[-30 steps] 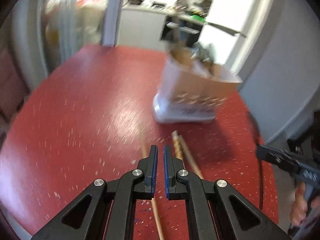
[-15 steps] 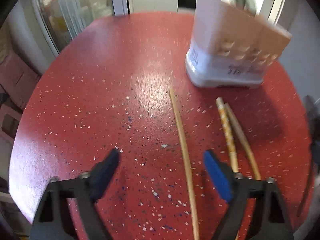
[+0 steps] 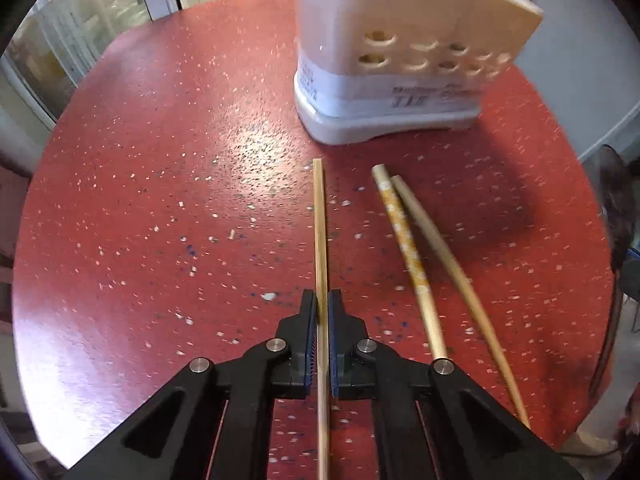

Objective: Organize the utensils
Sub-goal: 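Carry the spoon and chopstick to the caddy and lower them in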

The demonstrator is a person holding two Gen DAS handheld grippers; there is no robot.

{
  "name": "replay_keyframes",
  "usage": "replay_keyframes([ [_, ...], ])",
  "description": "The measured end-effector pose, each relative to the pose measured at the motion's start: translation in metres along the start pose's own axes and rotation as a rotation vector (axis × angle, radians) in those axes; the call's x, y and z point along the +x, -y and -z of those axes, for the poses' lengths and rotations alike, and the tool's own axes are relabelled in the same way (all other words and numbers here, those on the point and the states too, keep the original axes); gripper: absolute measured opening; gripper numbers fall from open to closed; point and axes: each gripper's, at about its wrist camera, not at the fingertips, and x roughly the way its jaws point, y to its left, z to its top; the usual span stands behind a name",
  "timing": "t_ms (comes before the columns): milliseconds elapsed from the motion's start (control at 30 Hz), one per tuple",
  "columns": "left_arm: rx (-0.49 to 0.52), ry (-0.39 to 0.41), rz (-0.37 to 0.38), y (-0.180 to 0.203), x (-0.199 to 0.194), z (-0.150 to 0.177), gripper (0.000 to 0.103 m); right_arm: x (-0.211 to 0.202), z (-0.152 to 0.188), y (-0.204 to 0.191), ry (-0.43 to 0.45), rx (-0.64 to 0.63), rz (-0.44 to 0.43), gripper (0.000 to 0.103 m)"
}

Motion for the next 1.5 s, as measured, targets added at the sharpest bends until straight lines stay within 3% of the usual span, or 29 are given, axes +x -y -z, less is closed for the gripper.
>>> replay_keyframes([
  [200, -0.107, 0.222, 0.093, -0.008, -0.041, 0.024, 0.034, -0.007, -0.003, 0.001, 0.019, 0.007, 0.017, 0.012],
  [367, -0.153, 0.379, 0.125, -0.013, -0.085, 0.026, 0.034, -0.011, -0.01, 0.001, 0.043, 0.015, 0.027, 0.012],
  [600, -0.182, 0.523, 0.16, -0.006, -0.134, 0.013, 0.034, -0.018, -0.031, -0.005, 0.081, -0.001, 0.036, 0.012],
  [800, -0.184, 0.617, 0.195, -0.005, -0.159, -0.007, 0.034, -0.028, -0.062, -0.015, 0.127, -0.018, 0.033, 0.012],
  [1067, -0.152, 0.726, 0.221, -0.009, -0.19, -0.067, 0.034, -0.032, -0.122, -0.031, 0.206, -0.042, -0.002, 0.012],
  [1267, -0.143, 0.764, 0.226, -0.014, -0.192, -0.116, 0.034, -0.018, -0.169, -0.039, 0.249, -0.081, -0.003, 0.012],
  [1500, -0.131, 0.784, 0.188, -0.015, -0.175, -0.149, 0.034, 0.011, -0.205, -0.035, 0.293, -0.118, 0.01, 0.012],
])
